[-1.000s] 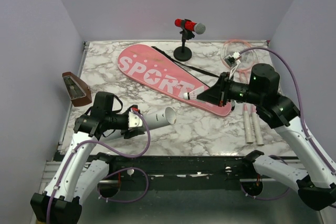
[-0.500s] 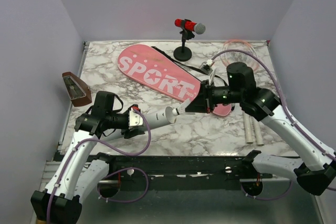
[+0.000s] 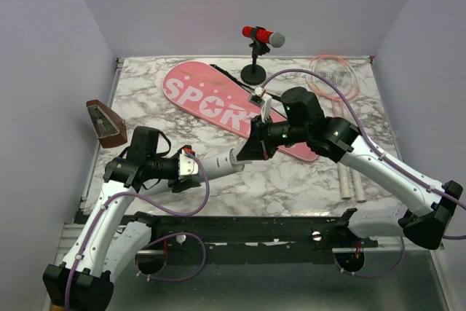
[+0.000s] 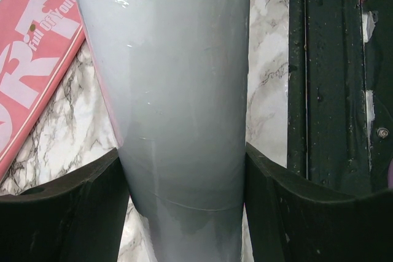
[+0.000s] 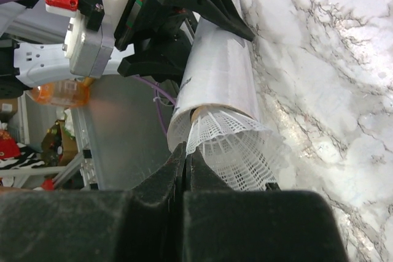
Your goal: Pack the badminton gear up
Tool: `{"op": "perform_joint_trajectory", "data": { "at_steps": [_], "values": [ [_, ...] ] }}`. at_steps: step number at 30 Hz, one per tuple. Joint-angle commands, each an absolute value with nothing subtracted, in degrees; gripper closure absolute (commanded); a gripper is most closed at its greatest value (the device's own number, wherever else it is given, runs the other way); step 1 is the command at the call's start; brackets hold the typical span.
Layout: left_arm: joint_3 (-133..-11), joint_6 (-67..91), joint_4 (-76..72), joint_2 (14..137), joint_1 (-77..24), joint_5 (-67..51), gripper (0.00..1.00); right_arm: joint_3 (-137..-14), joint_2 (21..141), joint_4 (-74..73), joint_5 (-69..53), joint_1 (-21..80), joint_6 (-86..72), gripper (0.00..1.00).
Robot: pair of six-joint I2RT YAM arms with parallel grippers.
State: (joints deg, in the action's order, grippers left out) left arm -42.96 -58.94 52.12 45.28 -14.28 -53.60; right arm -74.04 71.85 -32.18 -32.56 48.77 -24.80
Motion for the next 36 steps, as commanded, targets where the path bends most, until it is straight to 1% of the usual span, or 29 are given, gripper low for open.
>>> {"op": "perform_joint_trajectory", "data": {
  "at_steps": [1,3,4,7,9,10,16,19,23,30,33,36],
  "values": [
    [-44.5,-60.6,52.5,44.5,-14.5,-55.9,0.48,-75.7,73.6,-27.2,-32.7,50.1,-25.5,0.91],
    [-44.5,-60.6,52.6,44.5,-14.5,-56.2,0.48,-75.3,74.4,-25.8,-33.1,50.4,-26.1,0.84],
    [-44.5,-60.6,52.6,44.4,-14.5,-56.2,0.47,-75.1,74.6,-25.3,-33.5,50.6,-26.3,0.78],
    [-44.5,-60.6,52.8,44.2,-14.5,-56.0,0.47,-75.3,74.1,-25.5,-31.3,50.7,-26.2,0.54],
    [-44.4,-60.8,53.1,44.2,-14.5,-55.9,0.47,-75.1,72.5,-25.4,-29.8,50.7,-26.2,0.46],
    [-44.5,-61.1,53.3,44.0,-14.5,-56.1,0.47,-75.2,71.7,-25.7,-29.3,50.7,-26.2,0.44],
    [-44.5,-60.6,53.1,43.9,-14.5,-56.7,0.48,-77.0,66.8,-29.8,-24.8,50.7,-25.4,0.42],
    [-44.7,-60.3,53.1,43.8,-14.5,-56.6,0.48,-76.8,63.6,-32.1,-20.3,50.7,-24.8,0.42],
    [-45.3,-60.0,53.3,43.8,-14.5,-57.0,0.47,-74.1,60.6,-34.8,-13.5,50.7,-24.6,0.42],
    [-45.4,-59.0,53.2,43.2,-14.5,-58.0,0.47,-67.2,58.1,-34.6,-5.8,50.7,-25.7,0.42],
    [-45.5,-58.8,53.3,43.1,-14.5,-58.4,0.47,-65.1,57.5,-33.9,-5.3,50.7,-25.8,0.41],
    [-45.8,-58.6,53.3,43.1,-14.5,-58.4,0.48,-63.5,57.7,-32.2,-8.1,50.7,-26.5,0.41]
  ]
}}
